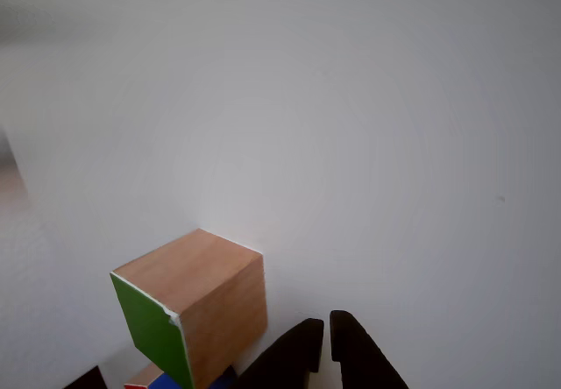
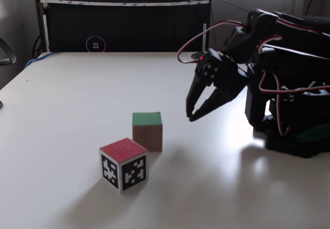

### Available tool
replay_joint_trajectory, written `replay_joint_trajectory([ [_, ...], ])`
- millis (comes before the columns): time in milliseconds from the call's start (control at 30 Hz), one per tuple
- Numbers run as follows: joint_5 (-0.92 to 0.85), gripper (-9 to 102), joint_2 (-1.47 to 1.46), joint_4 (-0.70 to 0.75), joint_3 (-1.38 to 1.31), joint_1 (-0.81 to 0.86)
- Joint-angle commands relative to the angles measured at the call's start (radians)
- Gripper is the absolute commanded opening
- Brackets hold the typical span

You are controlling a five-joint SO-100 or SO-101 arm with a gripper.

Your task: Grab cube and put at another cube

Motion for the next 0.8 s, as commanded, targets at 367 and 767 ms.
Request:
replay_joint_trajectory([
  [367, -0.009, 0, 0.003, 0.003, -0.02, -0.011],
  [767, 0.043, 19, 0.005, 0.123, -0.367, -0.069],
])
